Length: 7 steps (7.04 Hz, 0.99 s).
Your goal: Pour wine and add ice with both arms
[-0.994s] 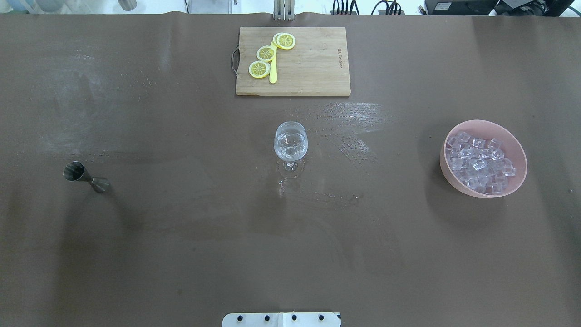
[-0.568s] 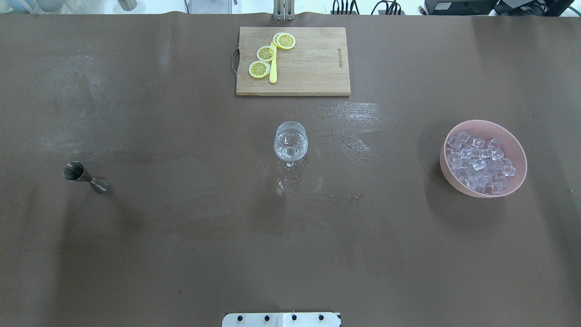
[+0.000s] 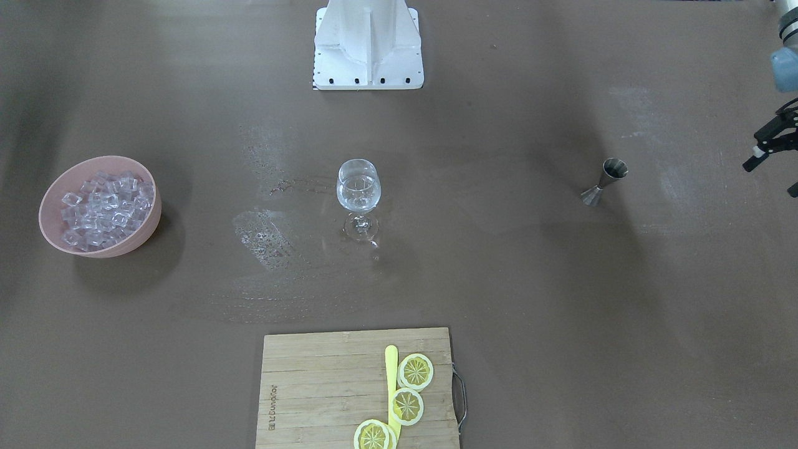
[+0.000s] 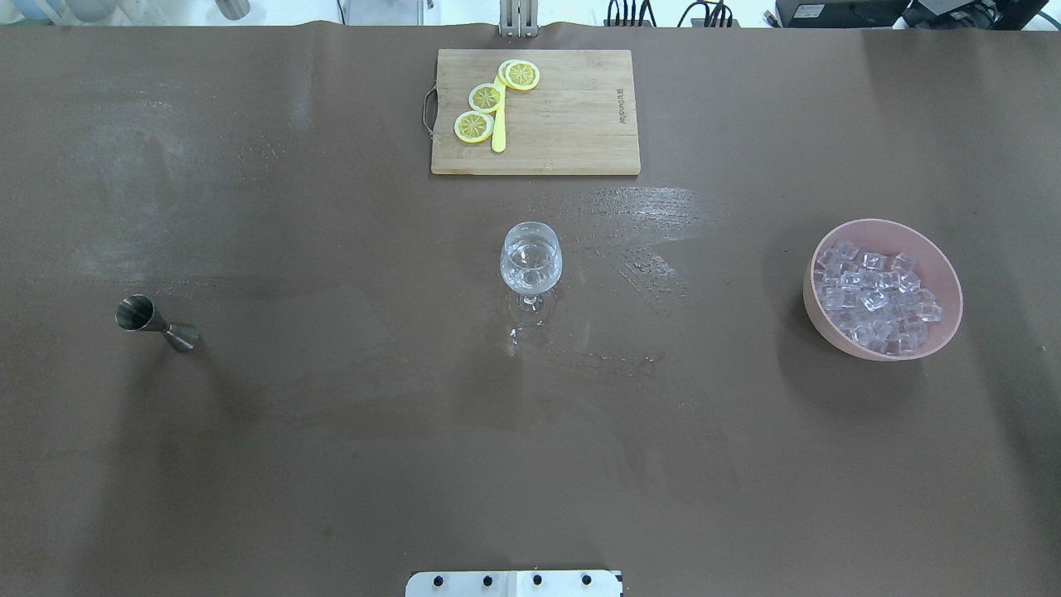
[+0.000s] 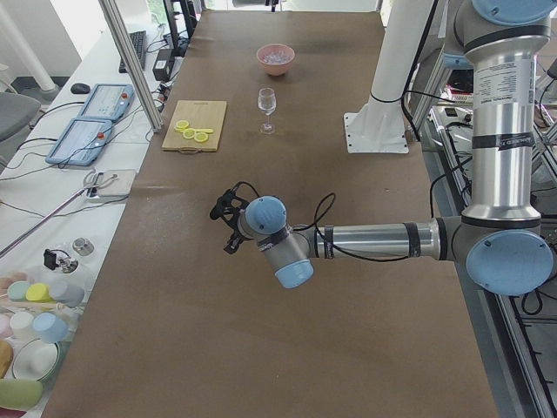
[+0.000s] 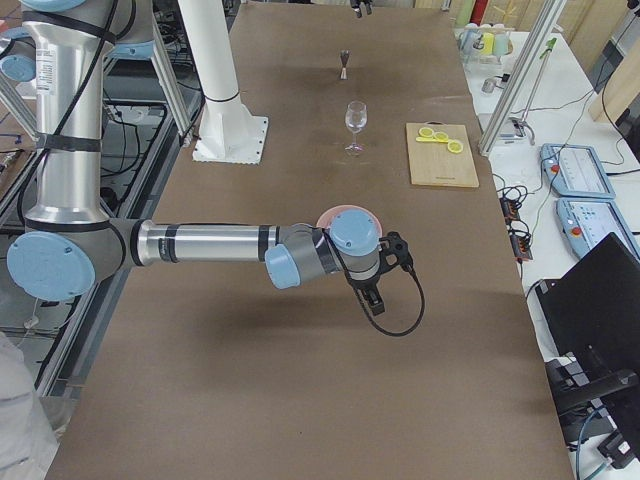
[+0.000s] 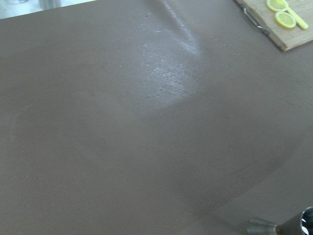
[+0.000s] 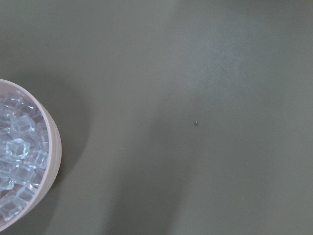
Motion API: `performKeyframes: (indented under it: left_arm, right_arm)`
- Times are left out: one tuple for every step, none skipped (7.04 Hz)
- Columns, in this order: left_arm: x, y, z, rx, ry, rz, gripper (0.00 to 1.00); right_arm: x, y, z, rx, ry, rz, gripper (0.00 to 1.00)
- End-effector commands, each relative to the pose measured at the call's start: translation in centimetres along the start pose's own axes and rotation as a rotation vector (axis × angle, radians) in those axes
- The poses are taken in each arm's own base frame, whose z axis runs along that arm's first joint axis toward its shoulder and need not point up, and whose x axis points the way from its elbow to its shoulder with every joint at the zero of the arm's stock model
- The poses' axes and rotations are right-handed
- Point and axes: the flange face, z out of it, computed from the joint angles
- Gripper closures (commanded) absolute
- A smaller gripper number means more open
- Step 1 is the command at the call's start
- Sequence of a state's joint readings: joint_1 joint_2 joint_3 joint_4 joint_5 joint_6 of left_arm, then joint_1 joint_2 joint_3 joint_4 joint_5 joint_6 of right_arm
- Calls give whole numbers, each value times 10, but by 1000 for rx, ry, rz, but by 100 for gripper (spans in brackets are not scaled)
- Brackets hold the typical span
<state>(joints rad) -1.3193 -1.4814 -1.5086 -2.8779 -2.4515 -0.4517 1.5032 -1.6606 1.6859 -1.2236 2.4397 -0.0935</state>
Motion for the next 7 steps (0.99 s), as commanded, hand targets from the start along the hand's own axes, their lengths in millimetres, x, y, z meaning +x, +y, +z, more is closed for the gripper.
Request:
performKeyframes:
  left_arm:
    - [6, 23, -1, 141, -17, 130, 2]
    - [9, 25, 10, 164, -36, 149, 2]
    - [19, 26, 26, 189, -43, 160, 2]
    - [35, 37, 50, 168, 6, 135, 2]
    - [45, 52, 60, 179, 61, 172, 2]
    - [51, 61, 73, 194, 60, 197, 2]
    - [56, 76, 78, 180, 57, 208, 2]
  right_arm:
    - [-1, 2, 4, -9, -9, 2, 0]
    - [-2, 2, 6, -13, -11, 1, 0]
    - [-3, 2, 7, -15, -12, 0, 0]
    - [-4, 3, 9, -19, -14, 0, 0]
    - [-5, 3, 9, -20, -15, -3, 0]
    - [-5, 3, 10, -22, -16, -4, 0]
    - [-7, 2, 12, -25, -18, -6, 0]
